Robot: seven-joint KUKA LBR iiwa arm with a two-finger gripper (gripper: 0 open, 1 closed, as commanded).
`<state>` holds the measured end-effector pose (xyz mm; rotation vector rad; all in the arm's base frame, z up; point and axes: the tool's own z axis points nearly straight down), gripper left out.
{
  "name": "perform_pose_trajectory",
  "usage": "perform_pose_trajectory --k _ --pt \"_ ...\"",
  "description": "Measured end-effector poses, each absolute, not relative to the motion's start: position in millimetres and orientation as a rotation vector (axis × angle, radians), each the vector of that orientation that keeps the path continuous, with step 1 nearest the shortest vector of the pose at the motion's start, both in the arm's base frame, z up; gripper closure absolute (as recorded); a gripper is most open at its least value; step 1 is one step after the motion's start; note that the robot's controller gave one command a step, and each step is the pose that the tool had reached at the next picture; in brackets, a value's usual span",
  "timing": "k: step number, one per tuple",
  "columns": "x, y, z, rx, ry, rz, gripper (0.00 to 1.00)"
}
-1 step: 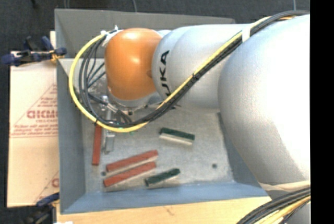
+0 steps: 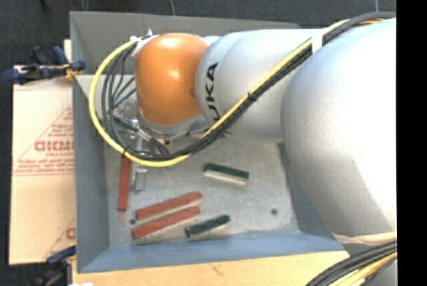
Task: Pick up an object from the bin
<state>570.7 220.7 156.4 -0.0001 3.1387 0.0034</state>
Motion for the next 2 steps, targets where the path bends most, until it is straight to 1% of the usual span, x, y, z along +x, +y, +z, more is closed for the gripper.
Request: perform_pose_trajectory --k 1,2 --pt "538.9 215.0 103.2 0.085 3.133 0.006 0.0" --pt "525.4 236.0 69.1 0.162 3.136 0.002 0.0"
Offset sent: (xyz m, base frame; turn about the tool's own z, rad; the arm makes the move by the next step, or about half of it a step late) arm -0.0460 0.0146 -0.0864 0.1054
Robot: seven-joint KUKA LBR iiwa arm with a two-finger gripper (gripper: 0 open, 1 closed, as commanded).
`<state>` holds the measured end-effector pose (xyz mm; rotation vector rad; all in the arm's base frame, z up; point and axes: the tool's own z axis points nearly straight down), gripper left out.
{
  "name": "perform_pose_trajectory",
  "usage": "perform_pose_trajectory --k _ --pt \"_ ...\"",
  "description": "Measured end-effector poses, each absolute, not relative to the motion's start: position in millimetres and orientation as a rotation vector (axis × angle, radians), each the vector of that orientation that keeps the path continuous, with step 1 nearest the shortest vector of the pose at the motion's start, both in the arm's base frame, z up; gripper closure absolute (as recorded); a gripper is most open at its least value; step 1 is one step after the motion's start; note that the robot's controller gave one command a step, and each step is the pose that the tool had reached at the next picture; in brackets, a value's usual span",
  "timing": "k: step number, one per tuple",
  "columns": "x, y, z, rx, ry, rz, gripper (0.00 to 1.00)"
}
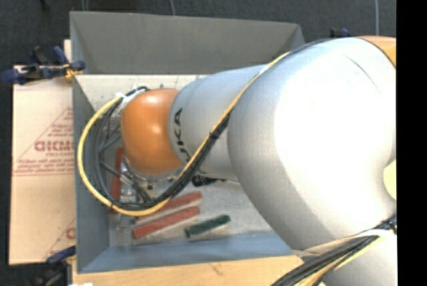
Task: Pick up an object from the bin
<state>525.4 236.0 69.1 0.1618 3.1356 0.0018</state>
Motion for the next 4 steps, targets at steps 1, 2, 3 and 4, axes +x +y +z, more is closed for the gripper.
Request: perform_pose_trajectory --k 1,2,3,4 --pt "491.8 207.8 75.9 0.259 3.13 0.002 0.0" --pt "517.8 205.7 76.6 0.439 3.111 0.001 0.0" --pt "516.4 163.5 72.7 0.432 3.11 0.002 0.0" --pt "497.0 141.2 70.9 0.558 3.091 -0.001 0.0"
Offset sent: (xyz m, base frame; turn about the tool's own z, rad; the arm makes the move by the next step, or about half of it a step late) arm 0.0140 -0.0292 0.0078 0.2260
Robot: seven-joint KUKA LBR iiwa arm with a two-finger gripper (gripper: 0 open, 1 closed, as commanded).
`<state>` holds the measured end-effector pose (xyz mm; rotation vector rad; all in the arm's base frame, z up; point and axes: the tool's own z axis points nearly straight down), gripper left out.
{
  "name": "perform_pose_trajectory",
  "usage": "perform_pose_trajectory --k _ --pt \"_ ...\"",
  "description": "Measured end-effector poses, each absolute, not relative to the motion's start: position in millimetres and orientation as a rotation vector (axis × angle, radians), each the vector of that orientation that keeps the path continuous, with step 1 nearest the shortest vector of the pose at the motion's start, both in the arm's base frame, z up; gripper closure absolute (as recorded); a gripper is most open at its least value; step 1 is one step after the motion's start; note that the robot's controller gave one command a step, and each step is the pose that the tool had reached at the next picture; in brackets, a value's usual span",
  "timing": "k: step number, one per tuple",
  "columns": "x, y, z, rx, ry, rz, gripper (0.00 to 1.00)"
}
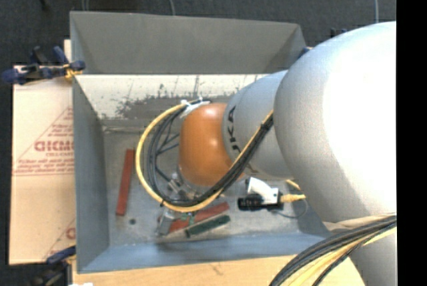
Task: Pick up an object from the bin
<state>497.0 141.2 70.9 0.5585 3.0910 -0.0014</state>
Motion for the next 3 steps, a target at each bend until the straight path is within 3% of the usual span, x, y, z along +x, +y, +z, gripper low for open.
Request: perform_pose_trajectory --k 1,2,3 --pt "489.1 114.5 70.5 0.46 3.108 0.001 0.0" --pt "472.5 72.4 77.5 0.078 3.138 0.002 1.0" --pt "472.5 72.4 77.5 0.08 3.138 0.002 1.0"
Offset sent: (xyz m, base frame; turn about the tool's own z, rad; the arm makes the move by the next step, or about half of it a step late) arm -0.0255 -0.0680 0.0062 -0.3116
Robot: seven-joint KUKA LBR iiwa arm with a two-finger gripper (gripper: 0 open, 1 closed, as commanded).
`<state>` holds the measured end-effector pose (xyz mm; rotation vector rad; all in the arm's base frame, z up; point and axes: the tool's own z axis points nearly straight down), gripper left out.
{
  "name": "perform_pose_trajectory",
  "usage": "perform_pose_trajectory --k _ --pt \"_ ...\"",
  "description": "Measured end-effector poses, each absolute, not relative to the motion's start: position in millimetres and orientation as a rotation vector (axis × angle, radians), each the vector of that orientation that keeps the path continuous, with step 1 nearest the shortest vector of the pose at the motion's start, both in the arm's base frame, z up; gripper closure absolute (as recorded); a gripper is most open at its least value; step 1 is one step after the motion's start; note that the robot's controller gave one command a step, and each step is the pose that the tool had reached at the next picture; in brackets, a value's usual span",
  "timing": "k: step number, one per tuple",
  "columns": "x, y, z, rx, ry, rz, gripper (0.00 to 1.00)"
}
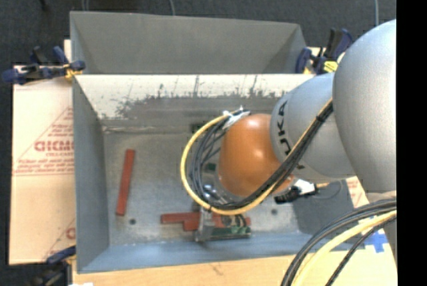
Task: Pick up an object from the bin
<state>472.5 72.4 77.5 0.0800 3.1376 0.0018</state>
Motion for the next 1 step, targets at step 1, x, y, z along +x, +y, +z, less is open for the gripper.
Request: perform_pose_trajectory --k 1 --pt "499.0 83.8 238.8 0.115 3.133 0.003 1.0"
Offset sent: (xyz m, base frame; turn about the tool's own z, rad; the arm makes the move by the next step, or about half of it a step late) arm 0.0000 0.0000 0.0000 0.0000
